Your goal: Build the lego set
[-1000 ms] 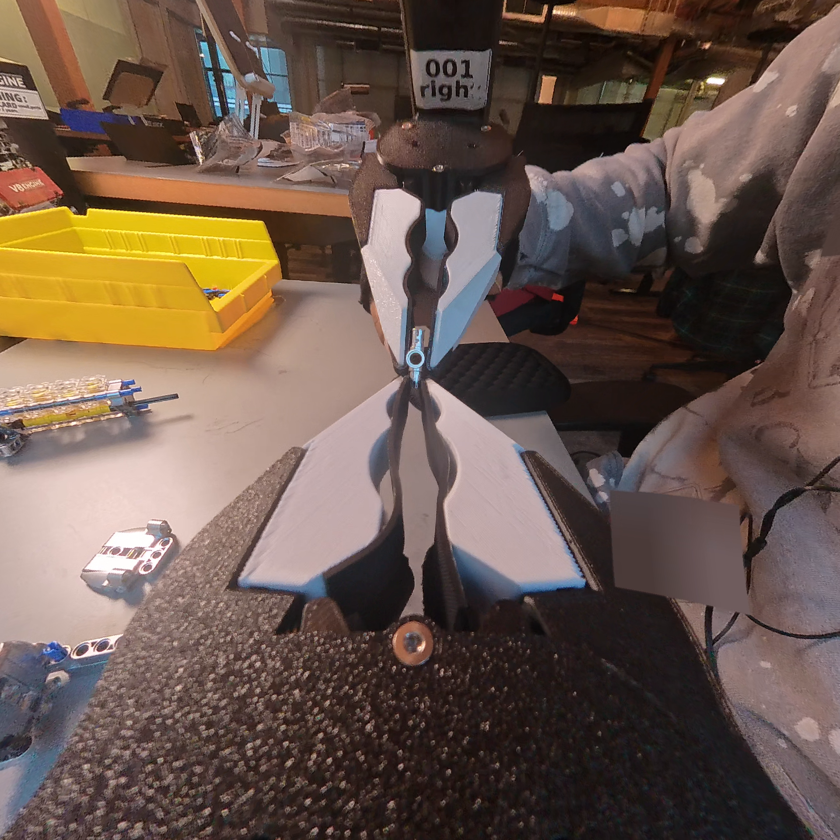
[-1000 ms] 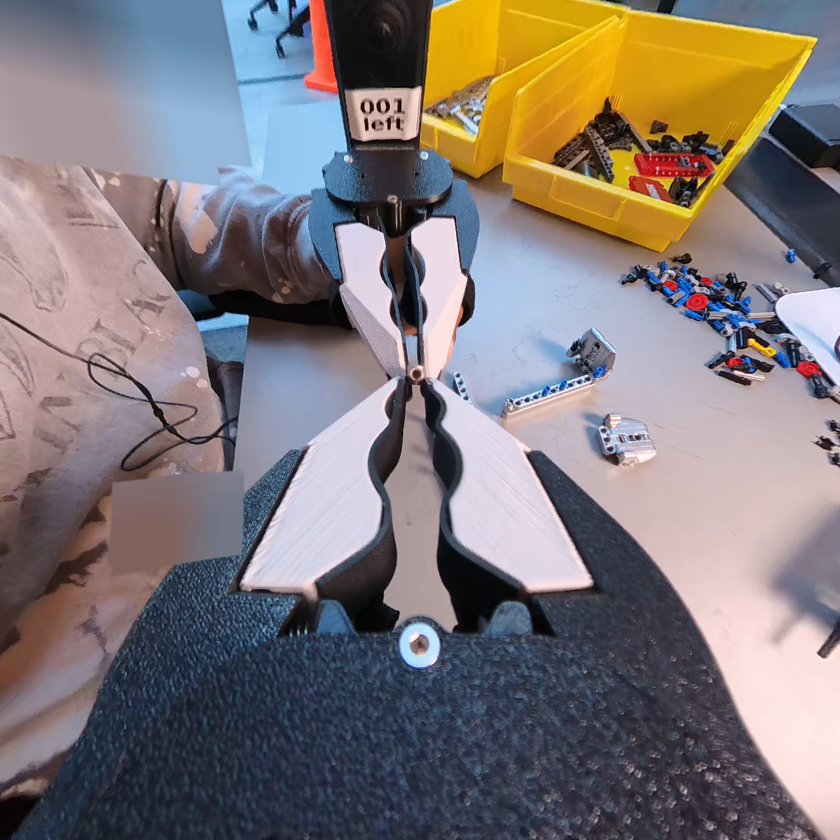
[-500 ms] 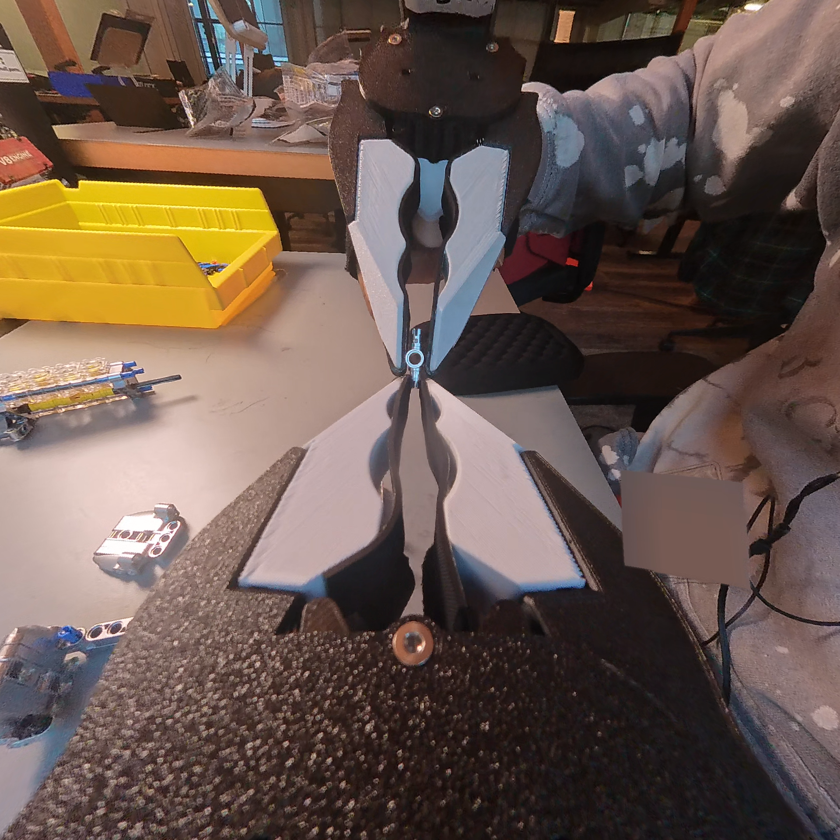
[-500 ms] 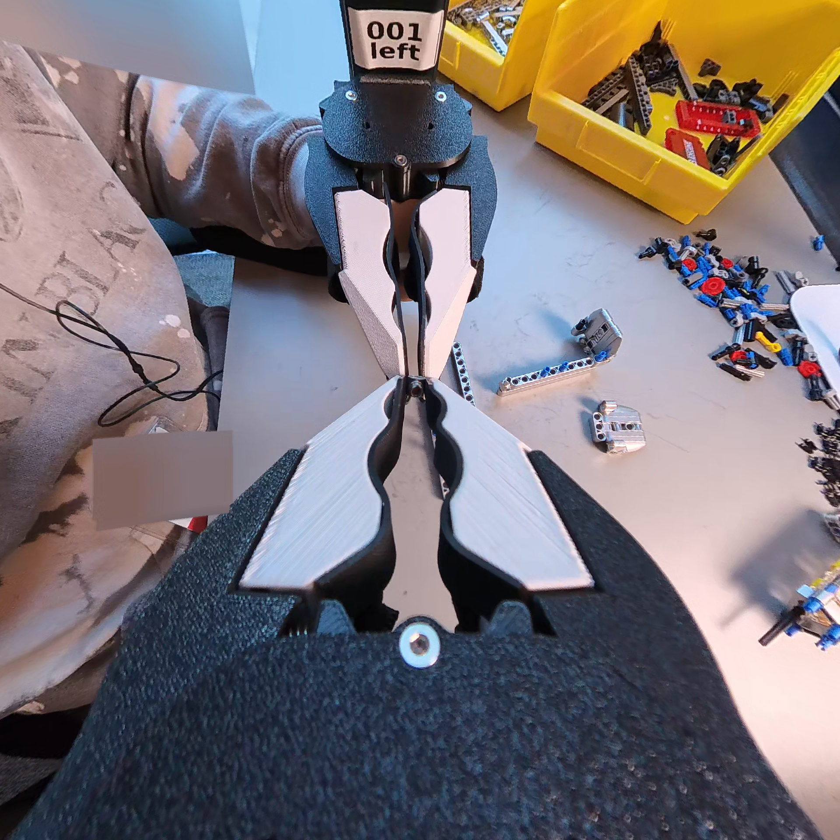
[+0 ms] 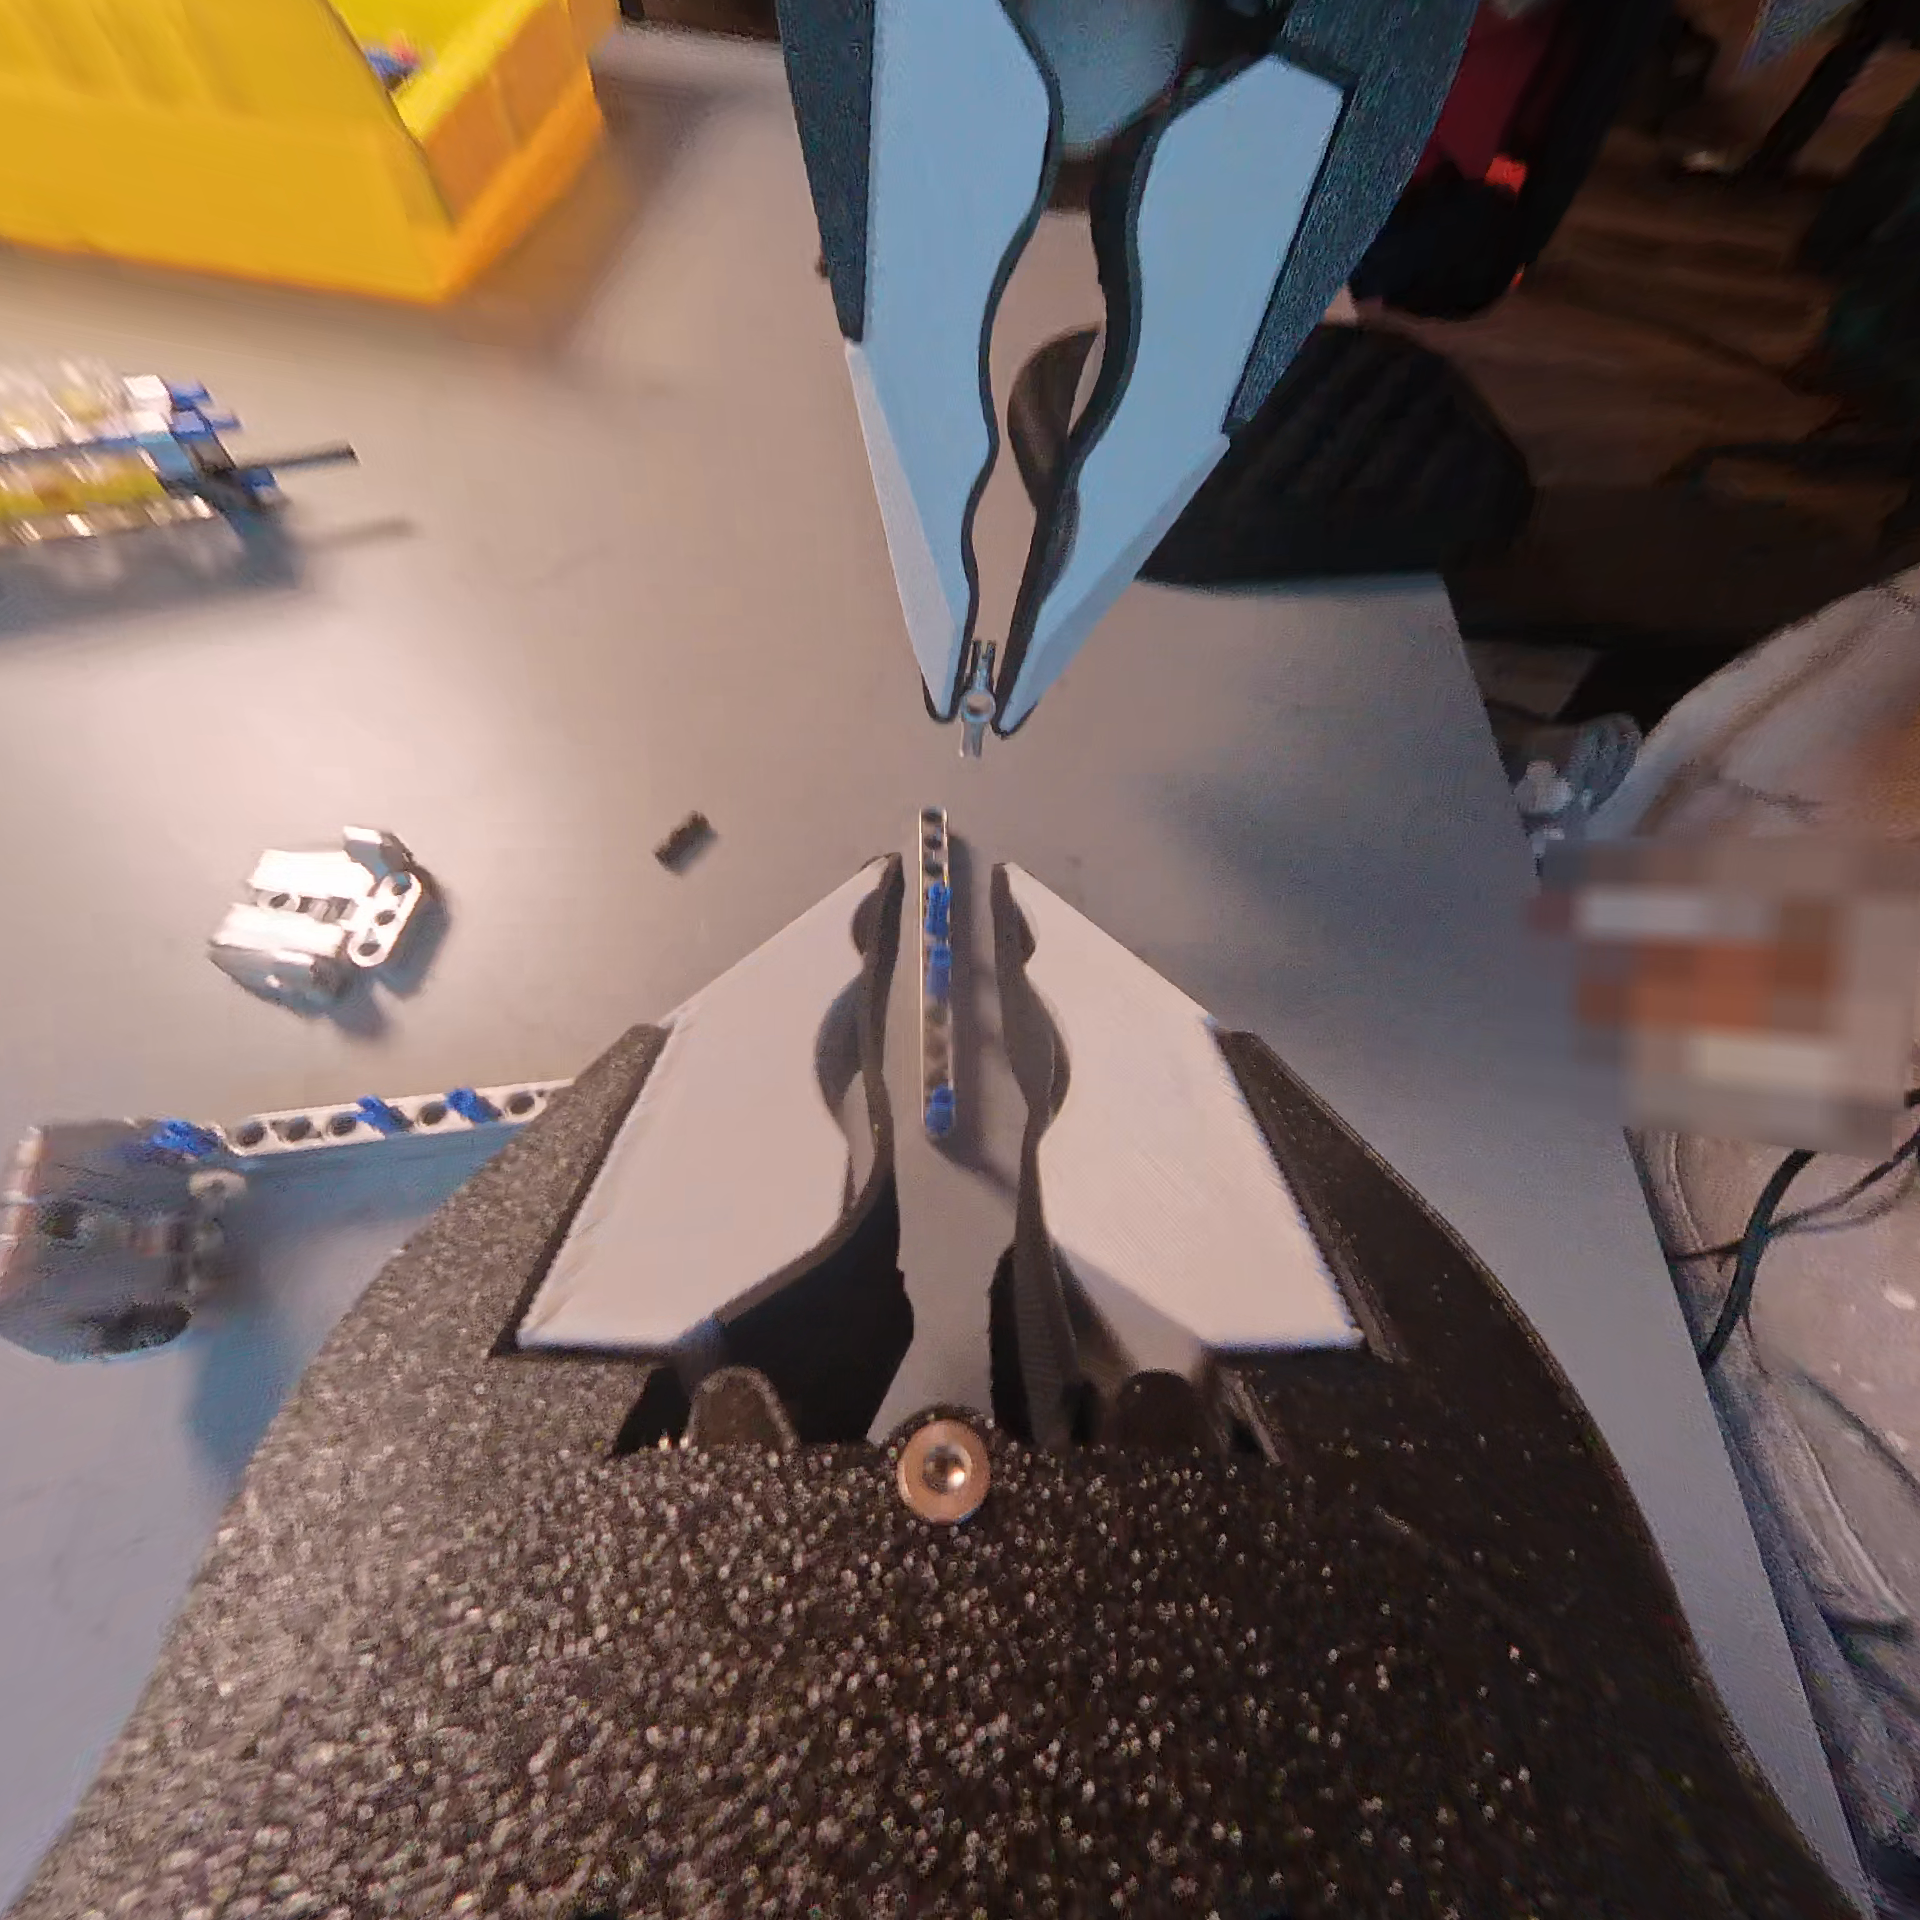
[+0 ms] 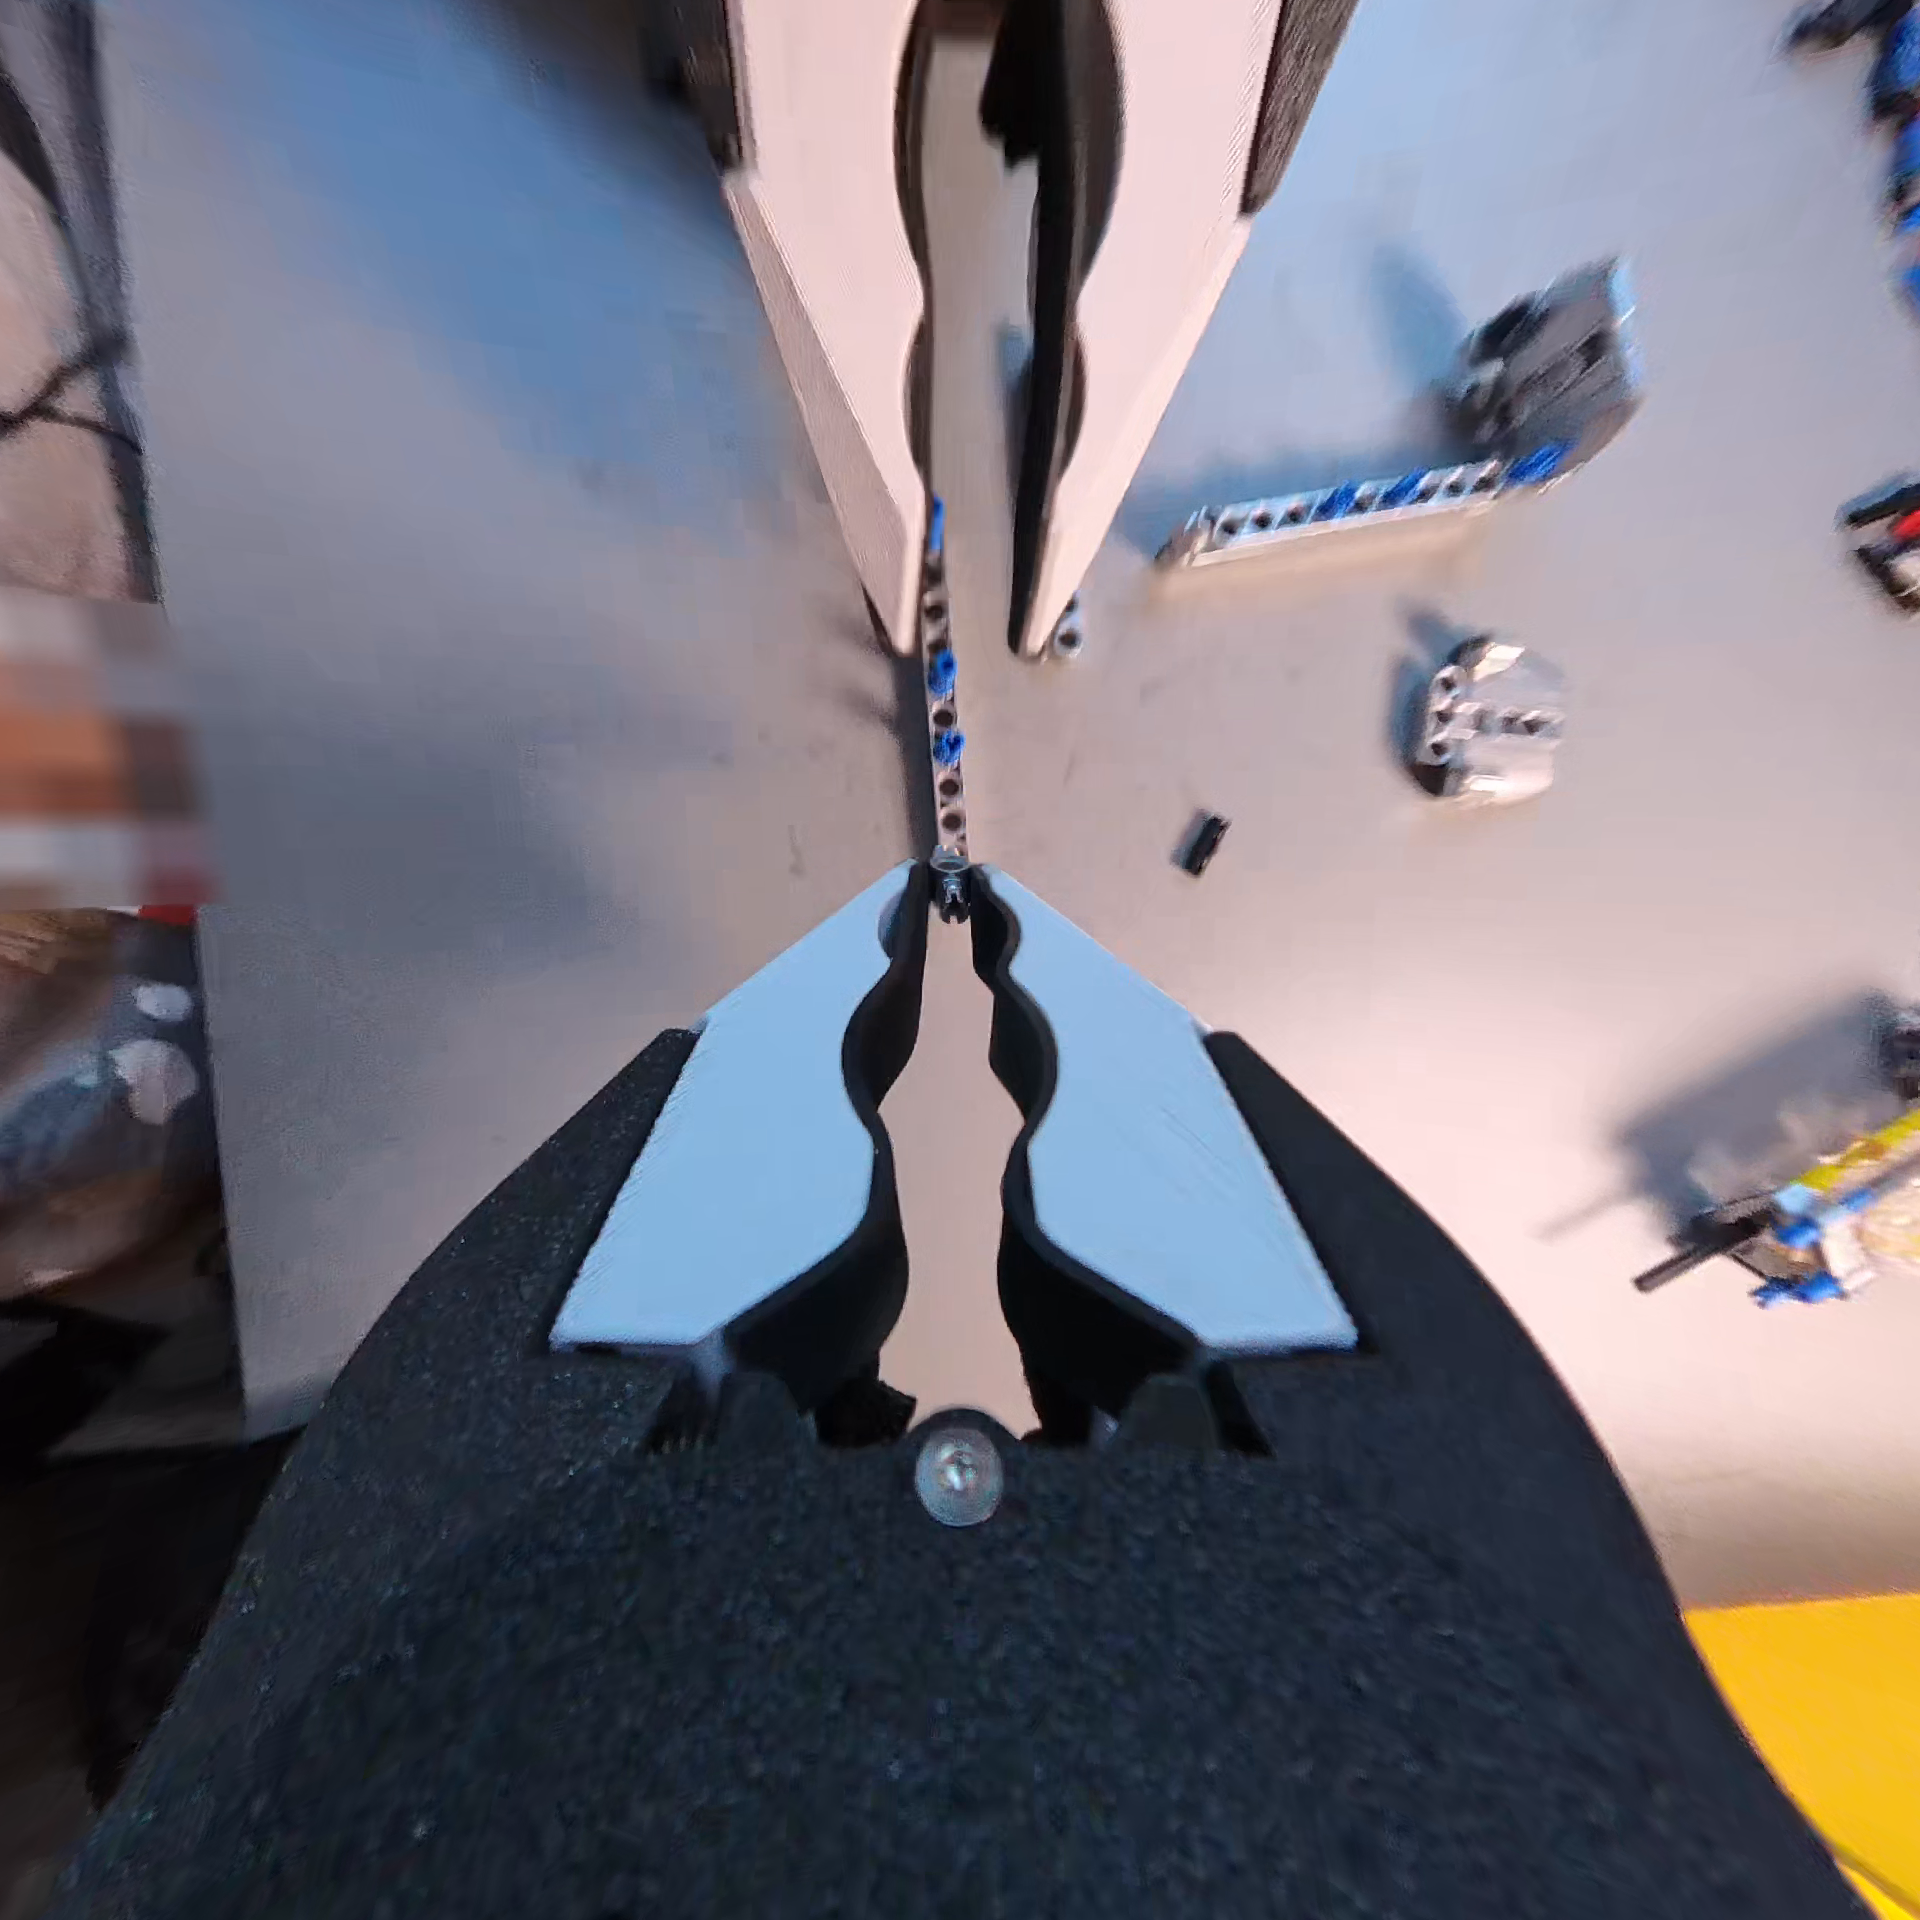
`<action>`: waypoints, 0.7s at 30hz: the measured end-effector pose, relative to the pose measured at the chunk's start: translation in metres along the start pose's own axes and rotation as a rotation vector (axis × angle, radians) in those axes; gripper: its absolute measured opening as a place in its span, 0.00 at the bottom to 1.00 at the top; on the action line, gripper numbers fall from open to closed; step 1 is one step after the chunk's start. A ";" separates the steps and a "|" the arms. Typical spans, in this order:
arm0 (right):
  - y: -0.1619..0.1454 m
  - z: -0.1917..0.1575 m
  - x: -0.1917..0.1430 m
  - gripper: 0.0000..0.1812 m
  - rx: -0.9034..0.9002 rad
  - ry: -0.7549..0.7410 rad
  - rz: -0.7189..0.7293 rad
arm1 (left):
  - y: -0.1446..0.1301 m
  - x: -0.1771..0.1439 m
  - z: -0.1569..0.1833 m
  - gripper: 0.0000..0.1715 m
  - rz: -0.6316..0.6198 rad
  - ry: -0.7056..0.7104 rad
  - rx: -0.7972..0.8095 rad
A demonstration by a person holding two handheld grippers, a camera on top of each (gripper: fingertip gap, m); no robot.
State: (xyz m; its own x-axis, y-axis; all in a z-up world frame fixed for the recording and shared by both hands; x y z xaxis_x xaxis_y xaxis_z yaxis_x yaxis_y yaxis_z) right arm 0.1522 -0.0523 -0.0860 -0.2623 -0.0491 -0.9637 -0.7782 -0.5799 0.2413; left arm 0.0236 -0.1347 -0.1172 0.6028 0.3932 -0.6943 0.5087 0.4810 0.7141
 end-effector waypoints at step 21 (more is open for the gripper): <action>0.008 0.004 0.029 0.03 -0.103 -0.002 -0.176 | -0.009 0.020 0.001 0.06 -0.159 0.025 -0.018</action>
State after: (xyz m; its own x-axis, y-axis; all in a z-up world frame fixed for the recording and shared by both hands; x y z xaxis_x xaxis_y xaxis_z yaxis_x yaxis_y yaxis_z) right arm 0.1362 -0.0555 -0.1114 -0.1285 0.0615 -0.9898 -0.7493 -0.6598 0.0562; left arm 0.0319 -0.1320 -0.1378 0.4994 0.3303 -0.8009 0.5853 0.5529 0.5930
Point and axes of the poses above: each gripper's, where its closed fingertips meet, x out along the fingers, y out of its top, z = x × y across the jaws, the point moved 9 cm from there along -x, back along the fingers, and after that the axes turned 13 degrees about -z, right-handed, at the moved point
